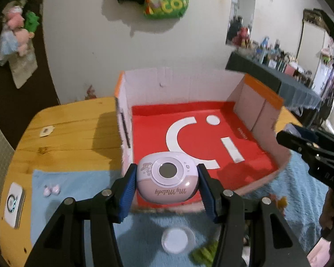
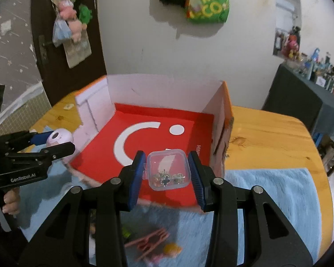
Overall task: Organize objects
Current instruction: 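Carry both items into the red-lined box and open both tools to release, then withdraw both tools from the box back over the towel, then move the left tool to the black-and-white figure while the right tool approaches the blonde doll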
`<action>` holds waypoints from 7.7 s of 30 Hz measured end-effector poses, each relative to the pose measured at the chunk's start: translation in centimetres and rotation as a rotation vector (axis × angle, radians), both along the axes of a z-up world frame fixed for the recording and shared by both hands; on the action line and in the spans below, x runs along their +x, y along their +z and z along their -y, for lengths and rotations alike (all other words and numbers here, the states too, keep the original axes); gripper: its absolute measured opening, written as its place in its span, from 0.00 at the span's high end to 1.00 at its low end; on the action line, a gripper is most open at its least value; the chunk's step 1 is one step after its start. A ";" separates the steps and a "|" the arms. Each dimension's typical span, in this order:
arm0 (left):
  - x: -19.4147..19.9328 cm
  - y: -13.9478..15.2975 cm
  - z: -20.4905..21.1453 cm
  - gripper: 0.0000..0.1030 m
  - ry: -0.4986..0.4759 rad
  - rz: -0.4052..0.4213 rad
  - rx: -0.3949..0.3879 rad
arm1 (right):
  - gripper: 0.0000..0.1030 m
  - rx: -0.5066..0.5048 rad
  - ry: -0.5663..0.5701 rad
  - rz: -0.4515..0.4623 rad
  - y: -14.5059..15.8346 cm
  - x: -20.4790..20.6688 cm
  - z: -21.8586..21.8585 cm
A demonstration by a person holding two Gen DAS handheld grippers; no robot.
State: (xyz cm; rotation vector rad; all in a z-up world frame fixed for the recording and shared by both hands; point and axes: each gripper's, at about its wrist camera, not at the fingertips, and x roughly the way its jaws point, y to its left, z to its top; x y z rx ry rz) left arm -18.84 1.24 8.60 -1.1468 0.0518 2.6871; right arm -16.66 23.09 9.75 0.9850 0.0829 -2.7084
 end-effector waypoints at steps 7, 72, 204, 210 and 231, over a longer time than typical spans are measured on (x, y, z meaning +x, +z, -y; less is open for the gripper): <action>-3.9 -2.8 -1.6 0.47 -0.054 0.153 -0.090 | 0.63 0.118 0.062 0.190 -2.3 -4.8 0.9; -1.7 0.7 -1.3 0.14 -0.024 0.035 -0.038 | 0.29 0.194 0.077 0.154 -0.8 -3.0 1.4; 12.5 -5.1 -4.6 0.25 -0.258 0.024 0.030 | 0.02 0.098 0.050 0.194 -7.5 8.4 -1.4; 11.7 -4.6 -4.8 0.30 -0.365 0.022 -0.009 | 0.02 0.083 0.096 0.233 -7.8 7.6 -2.0; 12.1 -4.2 -6.2 0.41 -0.608 -0.001 -0.159 | 0.02 0.073 0.224 0.261 -8.0 6.8 -2.3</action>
